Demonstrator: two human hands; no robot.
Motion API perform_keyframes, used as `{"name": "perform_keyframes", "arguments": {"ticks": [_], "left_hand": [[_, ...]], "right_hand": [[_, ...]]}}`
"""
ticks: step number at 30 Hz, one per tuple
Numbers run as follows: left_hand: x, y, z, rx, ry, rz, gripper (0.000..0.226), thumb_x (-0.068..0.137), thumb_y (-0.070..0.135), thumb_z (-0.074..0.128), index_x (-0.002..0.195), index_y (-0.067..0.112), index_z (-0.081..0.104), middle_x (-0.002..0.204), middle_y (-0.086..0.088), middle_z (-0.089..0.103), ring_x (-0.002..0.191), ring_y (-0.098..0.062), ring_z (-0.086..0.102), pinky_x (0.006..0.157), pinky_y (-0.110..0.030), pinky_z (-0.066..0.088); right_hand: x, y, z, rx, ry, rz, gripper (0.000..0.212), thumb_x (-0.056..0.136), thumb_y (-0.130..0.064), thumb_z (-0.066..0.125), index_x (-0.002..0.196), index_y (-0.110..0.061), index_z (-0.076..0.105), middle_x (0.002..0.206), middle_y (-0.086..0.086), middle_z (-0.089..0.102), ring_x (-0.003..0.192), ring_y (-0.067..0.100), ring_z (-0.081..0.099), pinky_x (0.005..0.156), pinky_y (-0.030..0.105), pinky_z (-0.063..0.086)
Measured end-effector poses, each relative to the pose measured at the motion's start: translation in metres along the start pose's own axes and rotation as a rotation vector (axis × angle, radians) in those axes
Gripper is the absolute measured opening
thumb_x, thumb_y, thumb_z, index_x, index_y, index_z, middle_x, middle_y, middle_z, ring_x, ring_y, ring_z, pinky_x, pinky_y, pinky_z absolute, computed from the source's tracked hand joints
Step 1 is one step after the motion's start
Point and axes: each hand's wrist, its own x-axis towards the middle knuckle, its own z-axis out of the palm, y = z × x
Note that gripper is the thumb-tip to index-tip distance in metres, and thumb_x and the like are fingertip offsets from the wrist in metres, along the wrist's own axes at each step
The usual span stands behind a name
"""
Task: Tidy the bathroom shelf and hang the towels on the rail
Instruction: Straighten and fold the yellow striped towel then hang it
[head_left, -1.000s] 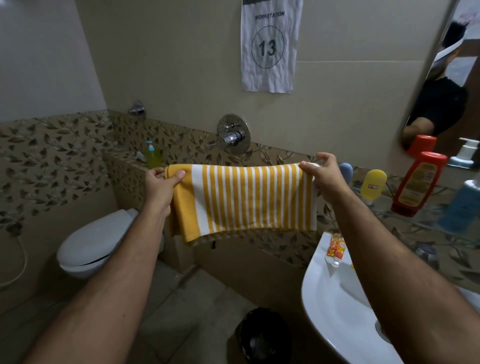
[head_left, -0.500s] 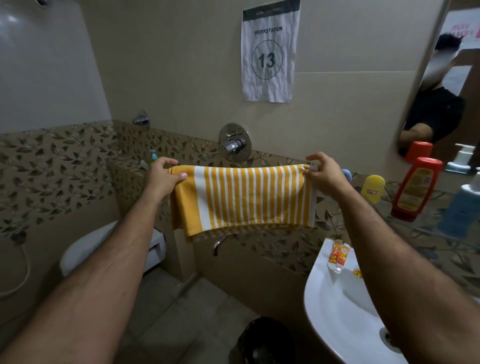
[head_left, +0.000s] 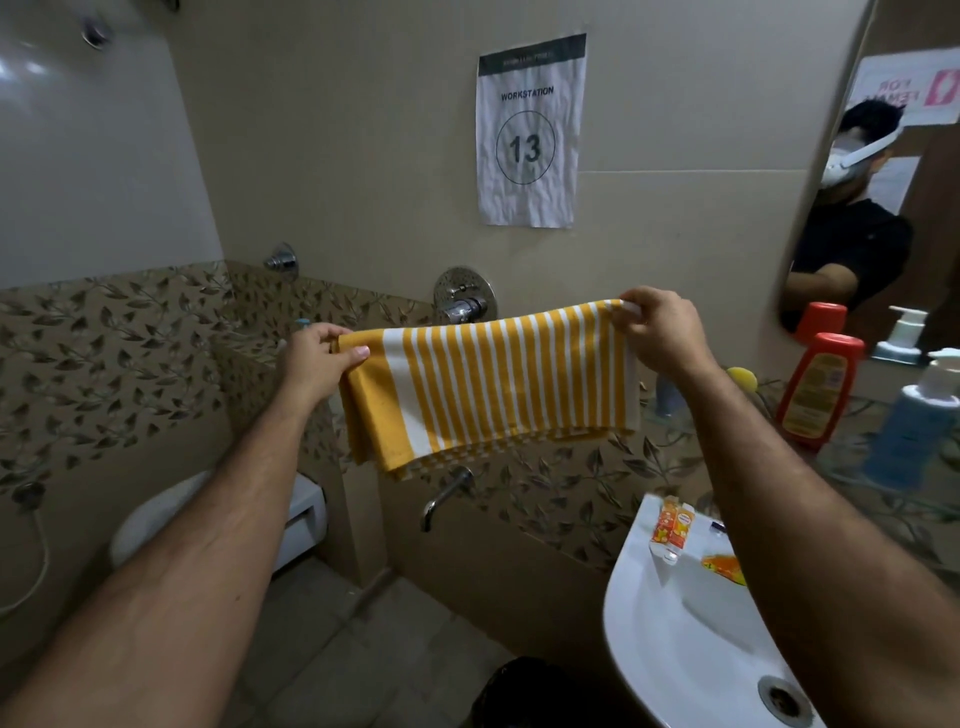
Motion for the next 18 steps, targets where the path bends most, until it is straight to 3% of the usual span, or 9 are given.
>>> {"name": "perform_keyframes", "arguments": {"ticks": [2,5,8,11,14,18], "left_hand": [[-0.003,-0.011,0.009,0.033,0.012,0.009,0.020,0.084,0.020,0.073,0.100,0.017,0.062,0.101,-0.006,0.063,0.095,-0.023,0.058,0.083,-0.038,0.050],[-0.007,-0.030,0.025,0.105,0.025,-0.019,0.017,0.085,0.023,0.072,0.095,0.016,0.061,0.096,-0.007,0.063,0.092,-0.027,0.059,0.077,-0.037,0.049],[-0.015,-0.044,0.047,0.243,0.078,-0.118,0.019,0.087,0.025,0.070,0.101,0.014,0.064,0.111,-0.014,0.061,0.096,-0.028,0.056,0.082,-0.038,0.049],[-0.038,-0.044,0.076,0.284,0.060,-0.260,0.031,0.089,0.025,0.068,0.118,0.016,0.059,0.127,-0.013,0.048,0.106,-0.028,0.051,0.085,-0.039,0.044],[-0.053,-0.029,0.107,0.103,-0.116,-0.162,0.030,0.088,0.027,0.068,0.116,0.017,0.061,0.119,-0.007,0.058,0.105,-0.023,0.057,0.079,-0.032,0.048],[-0.083,0.022,0.135,-0.326,-0.379,-0.024,0.014,0.094,0.028,0.061,0.100,0.016,0.064,0.097,-0.003,0.067,0.085,-0.019,0.065,0.060,-0.025,0.049]], "right_hand": [[0.003,-0.003,0.000,-0.066,0.047,-0.059,0.026,0.090,-0.031,0.059,0.106,-0.012,0.068,0.105,0.016,0.066,0.103,0.038,0.057,0.082,0.039,0.045],[0.007,-0.012,-0.002,0.078,-0.051,-0.035,0.021,0.096,-0.026,0.056,0.103,-0.007,0.060,0.099,0.015,0.053,0.093,0.027,0.048,0.078,0.036,0.040],[0.007,-0.024,-0.002,0.232,-0.193,-0.008,0.025,0.099,-0.028,0.053,0.098,-0.003,0.052,0.087,0.007,0.049,0.084,0.019,0.047,0.067,0.033,0.036],[0.002,-0.043,0.008,0.234,-0.227,-0.023,0.033,0.099,-0.030,0.053,0.116,-0.002,0.054,0.103,0.007,0.055,0.097,0.018,0.050,0.081,0.032,0.039],[-0.006,-0.062,0.026,0.238,-0.279,-0.012,0.026,0.097,-0.026,0.057,0.106,-0.003,0.059,0.092,0.006,0.058,0.091,0.018,0.051,0.071,0.026,0.034],[-0.019,-0.069,0.055,0.405,-0.410,0.216,0.016,0.092,-0.020,0.063,0.102,-0.007,0.065,0.084,0.005,0.062,0.074,0.017,0.058,0.056,0.024,0.041]]}}
